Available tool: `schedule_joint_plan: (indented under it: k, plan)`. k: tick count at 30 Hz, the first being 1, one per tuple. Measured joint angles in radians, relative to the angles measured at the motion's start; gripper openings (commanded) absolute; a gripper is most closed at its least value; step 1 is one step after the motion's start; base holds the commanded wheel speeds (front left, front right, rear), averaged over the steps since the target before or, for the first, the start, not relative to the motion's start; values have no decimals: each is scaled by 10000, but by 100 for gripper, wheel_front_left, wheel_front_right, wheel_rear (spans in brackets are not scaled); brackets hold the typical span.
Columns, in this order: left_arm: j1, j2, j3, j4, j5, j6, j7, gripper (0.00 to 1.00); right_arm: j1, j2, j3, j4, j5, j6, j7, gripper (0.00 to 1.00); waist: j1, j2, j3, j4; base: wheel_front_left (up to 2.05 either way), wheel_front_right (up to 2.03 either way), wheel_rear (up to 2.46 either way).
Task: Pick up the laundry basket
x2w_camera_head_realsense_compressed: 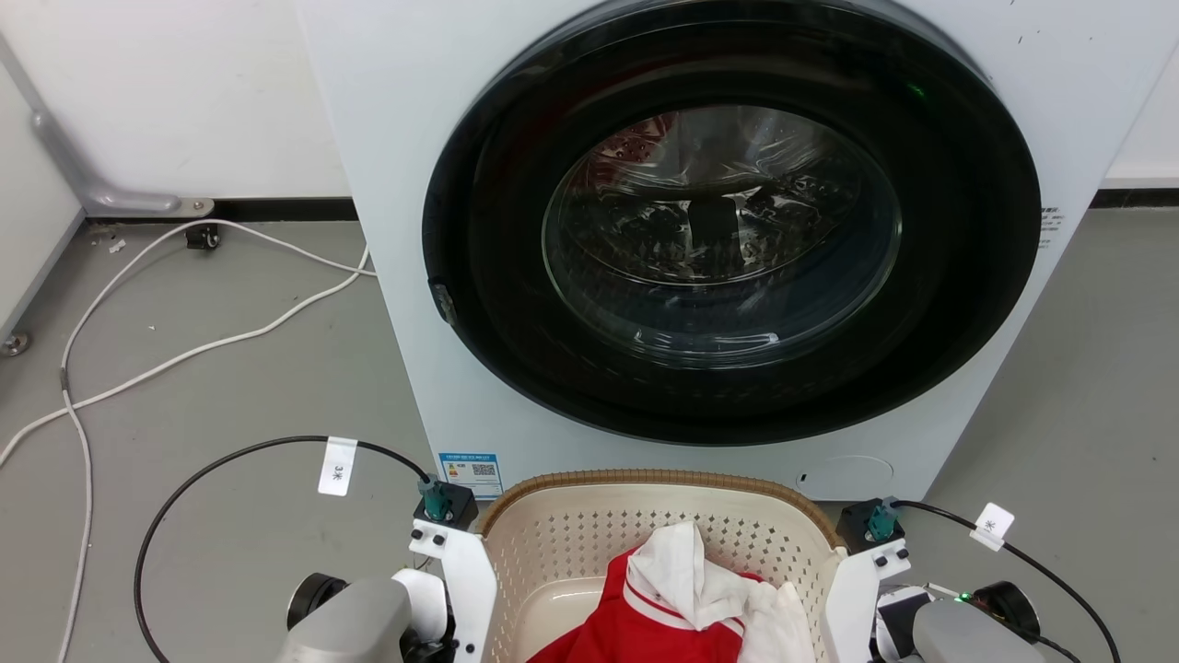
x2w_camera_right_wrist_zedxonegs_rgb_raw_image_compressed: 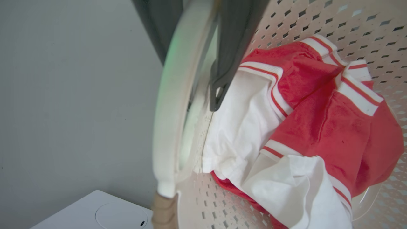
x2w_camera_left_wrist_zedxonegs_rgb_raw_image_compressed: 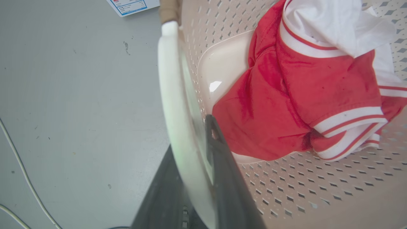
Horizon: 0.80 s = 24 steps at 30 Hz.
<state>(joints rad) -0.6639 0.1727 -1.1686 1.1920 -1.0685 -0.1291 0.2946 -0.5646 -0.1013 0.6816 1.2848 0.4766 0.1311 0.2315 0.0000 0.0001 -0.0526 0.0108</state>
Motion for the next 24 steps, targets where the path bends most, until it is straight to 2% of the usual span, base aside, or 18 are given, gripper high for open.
schedule_joint_plan:
  k: [24]
  plan:
    - [-22,0,-430,44,-431,-2,-73,0,0,-75,332,-4,274,0,36,0,0,0,-135,-8,0,0,0]
